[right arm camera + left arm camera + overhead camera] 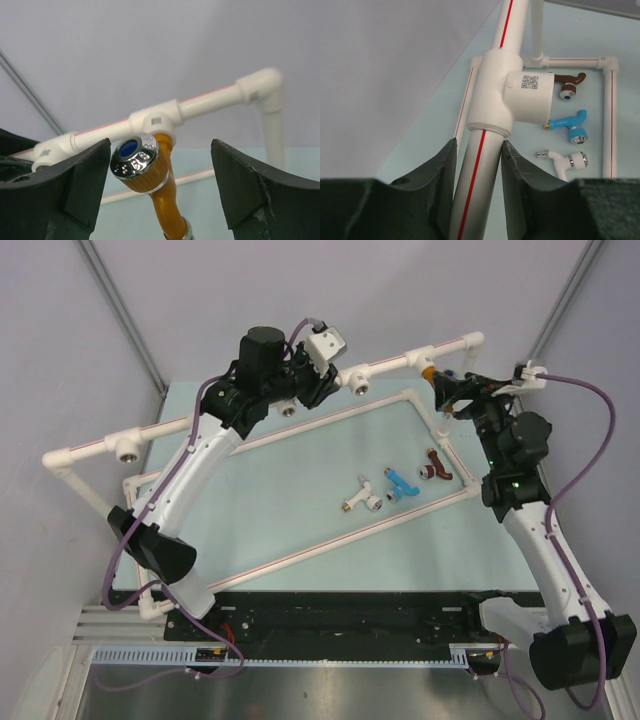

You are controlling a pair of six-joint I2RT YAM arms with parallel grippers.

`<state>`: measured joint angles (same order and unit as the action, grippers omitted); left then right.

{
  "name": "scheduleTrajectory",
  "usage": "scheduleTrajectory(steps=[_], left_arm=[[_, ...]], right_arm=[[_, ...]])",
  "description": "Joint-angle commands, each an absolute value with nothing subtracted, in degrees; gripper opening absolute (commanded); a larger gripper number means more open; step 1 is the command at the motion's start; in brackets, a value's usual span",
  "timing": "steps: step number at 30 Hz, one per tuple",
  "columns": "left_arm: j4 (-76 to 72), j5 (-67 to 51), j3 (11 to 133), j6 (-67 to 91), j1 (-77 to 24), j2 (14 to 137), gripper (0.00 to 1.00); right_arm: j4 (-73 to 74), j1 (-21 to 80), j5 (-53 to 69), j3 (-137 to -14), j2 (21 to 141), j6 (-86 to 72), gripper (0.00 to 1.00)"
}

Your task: Install the water faucets

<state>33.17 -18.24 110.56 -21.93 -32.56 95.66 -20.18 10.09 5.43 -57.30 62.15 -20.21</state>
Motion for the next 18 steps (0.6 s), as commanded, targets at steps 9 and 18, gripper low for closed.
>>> scheduleTrajectory(steps=[9, 18], left_arm=[[44.5, -16.4, 113.7, -9.1, -33.2, 96.2, 0.44], [41.4, -9.3, 118.0, -3.3, -32.4, 90.5, 0.94]], right_arm=[[-12.9, 7.6, -3.1, -59.2, 43.7, -1.7, 1.00], [-0.3, 7.6, -10.4, -58.0, 32.3, -0.2, 1.00]])
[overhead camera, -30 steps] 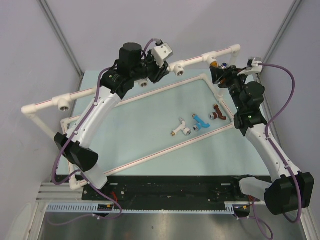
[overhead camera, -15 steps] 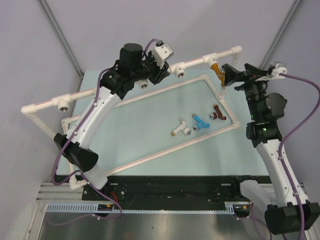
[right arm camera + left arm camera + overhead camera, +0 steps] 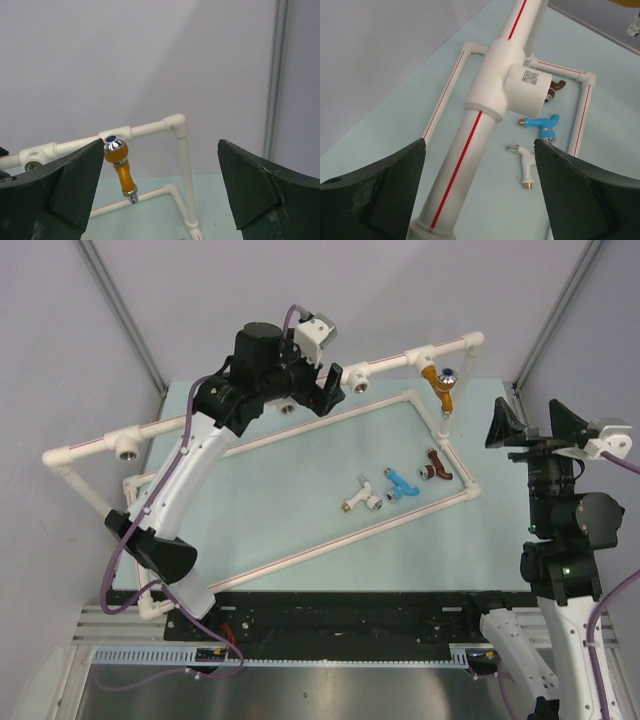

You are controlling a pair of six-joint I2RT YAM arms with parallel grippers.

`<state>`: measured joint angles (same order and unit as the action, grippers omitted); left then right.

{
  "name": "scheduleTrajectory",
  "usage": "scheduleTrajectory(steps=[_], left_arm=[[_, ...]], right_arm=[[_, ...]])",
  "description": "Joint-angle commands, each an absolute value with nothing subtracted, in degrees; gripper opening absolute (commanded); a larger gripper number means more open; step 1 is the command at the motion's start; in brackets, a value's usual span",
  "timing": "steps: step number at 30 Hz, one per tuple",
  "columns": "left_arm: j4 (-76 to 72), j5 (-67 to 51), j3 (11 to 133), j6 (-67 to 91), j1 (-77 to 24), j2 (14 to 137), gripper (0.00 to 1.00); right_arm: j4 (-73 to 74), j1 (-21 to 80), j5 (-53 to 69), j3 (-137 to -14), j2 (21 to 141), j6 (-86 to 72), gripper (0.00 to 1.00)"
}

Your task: Install the water faucets

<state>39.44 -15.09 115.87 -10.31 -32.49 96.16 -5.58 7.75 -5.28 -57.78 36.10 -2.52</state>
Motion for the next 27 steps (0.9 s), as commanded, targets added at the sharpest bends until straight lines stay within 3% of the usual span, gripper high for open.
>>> scheduleTrajectory(steps=[1, 5, 9, 12, 21, 27], left_arm=[[40.3, -7.8, 117.3, -2.6, -32.5, 89.2, 0.97], [30.5, -1.2, 107.3, 1.2, -32.5, 77.8, 1.00], [11.8, 5.7, 83.2, 5.2, -32.4, 60.5, 1.00], [8.0, 12.0, 72.8, 8.3, -32.4, 48.9, 1.00], [20.0, 18.0, 56.4, 17.8, -32.5, 22.8, 1.00], [30.0, 21.3, 53.7, 22.8, -32.5, 14.0, 1.00]], right_arm=[[1.4, 7.6, -10.8, -56.8, 31.4, -0.2, 1.00], [2.9, 7.6, -11.2, -54.8, 26.7, -0.2, 1.00], [6.0, 7.6, -10.2, -53.4, 24.4, -0.1, 1.00], [7.3, 8.7, -8.3, -52.6, 23.2, 1.4, 1.00], [17.5, 15.4, -15.1, -52.0, 12.6, 3.3, 1.00], [18.8, 17.8, -18.1, -48.3, 7.7, 3.8, 1.00]])
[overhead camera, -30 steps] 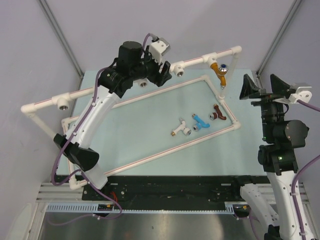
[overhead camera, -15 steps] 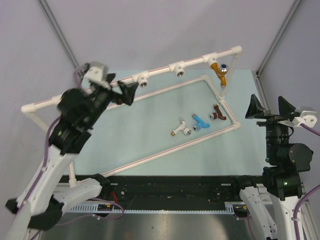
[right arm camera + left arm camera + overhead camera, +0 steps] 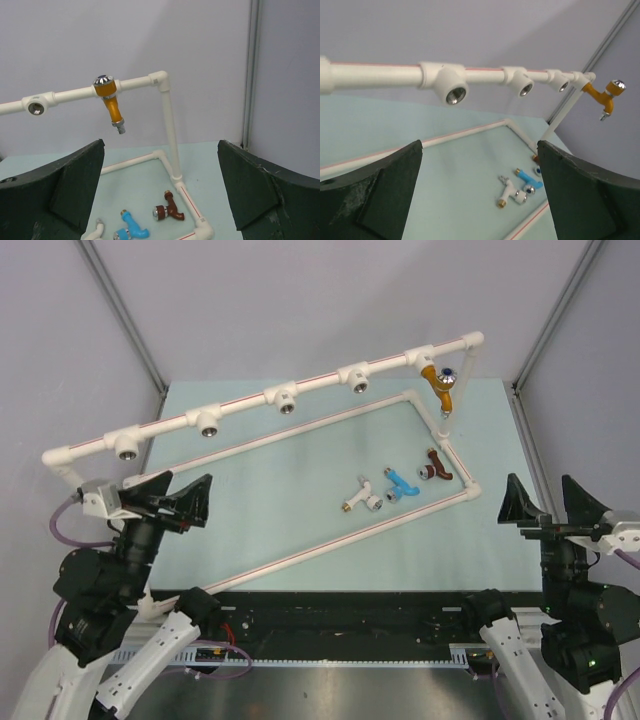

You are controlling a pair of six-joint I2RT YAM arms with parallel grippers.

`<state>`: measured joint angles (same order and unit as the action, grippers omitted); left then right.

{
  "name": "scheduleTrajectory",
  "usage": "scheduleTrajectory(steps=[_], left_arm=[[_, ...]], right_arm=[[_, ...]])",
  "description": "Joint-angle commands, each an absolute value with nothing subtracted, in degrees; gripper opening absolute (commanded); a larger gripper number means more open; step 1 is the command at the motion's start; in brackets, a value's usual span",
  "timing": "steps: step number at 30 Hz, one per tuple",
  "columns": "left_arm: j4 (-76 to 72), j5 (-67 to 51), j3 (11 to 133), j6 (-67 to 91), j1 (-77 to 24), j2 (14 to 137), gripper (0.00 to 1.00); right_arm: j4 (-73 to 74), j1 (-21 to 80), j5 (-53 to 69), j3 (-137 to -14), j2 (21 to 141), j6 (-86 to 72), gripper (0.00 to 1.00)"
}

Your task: Install the water faucets

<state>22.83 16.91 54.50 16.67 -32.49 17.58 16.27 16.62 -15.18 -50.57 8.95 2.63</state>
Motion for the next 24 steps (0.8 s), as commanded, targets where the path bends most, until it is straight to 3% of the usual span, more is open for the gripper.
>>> scheduleTrajectory(steps=[1, 15, 24], left_arm=[[31.0, 21.9, 53.7, 23.3, -32.5, 12.2, 1.00], [39.0, 30.0, 49.5, 28.5, -32.5, -4.1, 1.00], [48.6, 31.4, 50.4, 32.9, -32.5, -7.9, 1.00]], right_arm=[[18.6, 17.8, -17.8, -48.1, 7.5, 3.5, 1.00], [22.1, 18.8, -17.9, -46.4, 2.9, 2.6, 1.00], [27.2, 19.0, -17.9, -46.6, 1.8, 2.0, 1.00]])
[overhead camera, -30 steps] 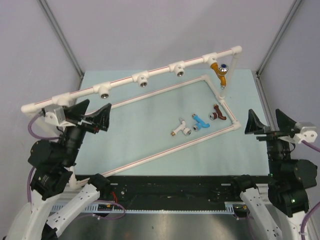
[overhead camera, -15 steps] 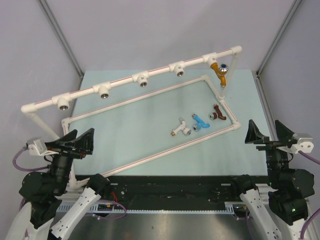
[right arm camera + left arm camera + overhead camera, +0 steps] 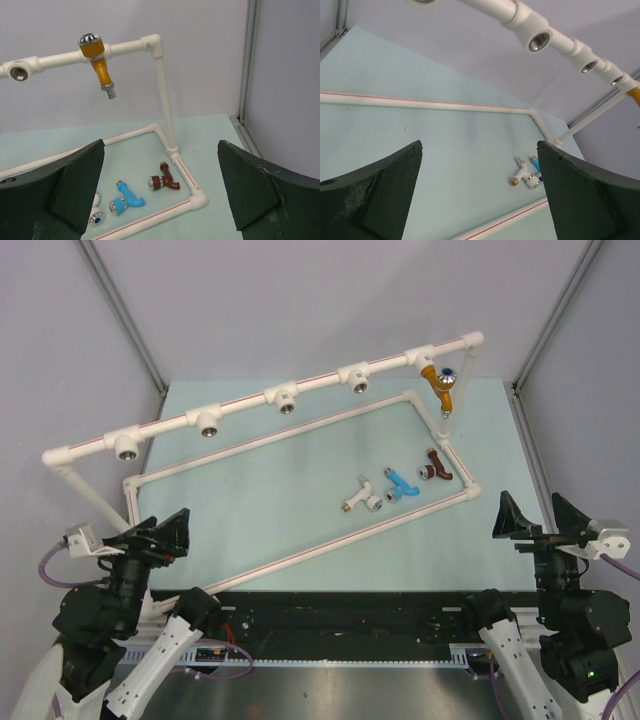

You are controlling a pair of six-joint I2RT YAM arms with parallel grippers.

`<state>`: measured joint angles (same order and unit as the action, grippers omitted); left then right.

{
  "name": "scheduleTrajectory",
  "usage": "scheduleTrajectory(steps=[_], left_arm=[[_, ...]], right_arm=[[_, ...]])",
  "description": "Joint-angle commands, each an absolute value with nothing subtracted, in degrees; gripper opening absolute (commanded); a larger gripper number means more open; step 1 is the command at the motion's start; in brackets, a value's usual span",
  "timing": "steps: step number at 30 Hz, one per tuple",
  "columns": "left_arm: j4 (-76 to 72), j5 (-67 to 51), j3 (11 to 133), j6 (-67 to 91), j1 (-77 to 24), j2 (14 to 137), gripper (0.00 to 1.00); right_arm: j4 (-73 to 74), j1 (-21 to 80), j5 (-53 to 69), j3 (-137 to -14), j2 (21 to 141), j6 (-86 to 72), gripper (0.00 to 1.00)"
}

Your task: Install the water faucets

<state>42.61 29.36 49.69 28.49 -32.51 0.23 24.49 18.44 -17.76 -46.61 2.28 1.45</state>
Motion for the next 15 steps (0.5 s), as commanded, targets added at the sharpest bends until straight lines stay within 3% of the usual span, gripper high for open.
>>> scheduleTrajectory(steps=[1, 15], left_arm=[[49.6, 31.1, 50.3, 33.0, -32.5, -7.9, 1.00], [52.3, 34.0, 48.5, 36.6, -32.5, -8.0, 1.00]], right_arm=[[29.0, 19.0, -17.2, -46.6, 1.8, 2.5, 1.00], [35.9, 19.1, -22.1, -41.8, 1.8, -4.3, 1.00]])
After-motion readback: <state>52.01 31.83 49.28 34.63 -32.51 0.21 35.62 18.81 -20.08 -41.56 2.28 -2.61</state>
